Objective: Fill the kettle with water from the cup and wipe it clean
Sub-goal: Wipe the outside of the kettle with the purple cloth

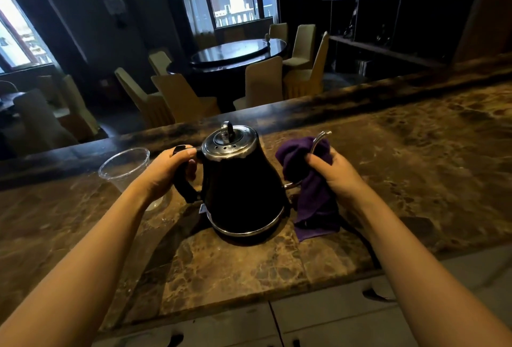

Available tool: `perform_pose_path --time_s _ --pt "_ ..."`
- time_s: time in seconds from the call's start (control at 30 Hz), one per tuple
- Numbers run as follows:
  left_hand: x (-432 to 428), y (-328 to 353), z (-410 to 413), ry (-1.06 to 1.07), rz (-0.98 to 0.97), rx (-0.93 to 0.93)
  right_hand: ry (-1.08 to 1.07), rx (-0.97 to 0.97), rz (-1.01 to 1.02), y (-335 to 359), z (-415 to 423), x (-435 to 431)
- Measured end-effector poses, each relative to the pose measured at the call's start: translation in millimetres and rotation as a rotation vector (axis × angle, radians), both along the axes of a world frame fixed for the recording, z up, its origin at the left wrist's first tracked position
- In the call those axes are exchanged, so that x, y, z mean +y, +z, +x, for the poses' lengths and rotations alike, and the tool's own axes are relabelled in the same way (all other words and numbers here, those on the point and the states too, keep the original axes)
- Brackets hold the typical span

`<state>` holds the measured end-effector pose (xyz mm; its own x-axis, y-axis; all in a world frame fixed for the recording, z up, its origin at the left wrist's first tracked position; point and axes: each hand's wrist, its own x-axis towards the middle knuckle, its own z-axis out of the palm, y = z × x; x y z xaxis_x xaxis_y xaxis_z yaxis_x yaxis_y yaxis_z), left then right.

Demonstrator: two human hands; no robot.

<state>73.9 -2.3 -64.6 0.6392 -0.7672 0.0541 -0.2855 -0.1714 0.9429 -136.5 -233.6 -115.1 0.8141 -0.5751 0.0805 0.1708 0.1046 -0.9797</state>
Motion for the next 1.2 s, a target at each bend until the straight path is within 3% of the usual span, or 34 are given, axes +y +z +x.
perform_pose_path --time_s 0.23,0.33,0.47,0.6,0.77,1.03,1.2 --pt "-23 -4 -18 0.49 0.035 -0.329 0.015 -0.084 -0.01 -8 -20 18" --pt "-35 1 -53 0.441 -0.036 -0.351 -0.02 -0.126 -0.071 -10 -30 36" --pt "-53 10 -87 0.302 0.025 -0.399 -0.019 -0.165 -0.271 -7 -40 73" --pt "-63 28 -81 0.317 0.087 -0.267 0.03 -0.085 -0.521 -12 -30 115" --pt "-64 42 -71 0.135 0.184 -0.205 -0.016 -0.075 -0.74 -5 -7 158" --pt "-66 58 -63 0.007 0.276 -0.331 -0.061 -0.152 -0.671 14 -17 169" --pt "-65 66 -54 -0.098 0.341 -0.363 -0.029 -0.106 -0.269 6 -49 146"
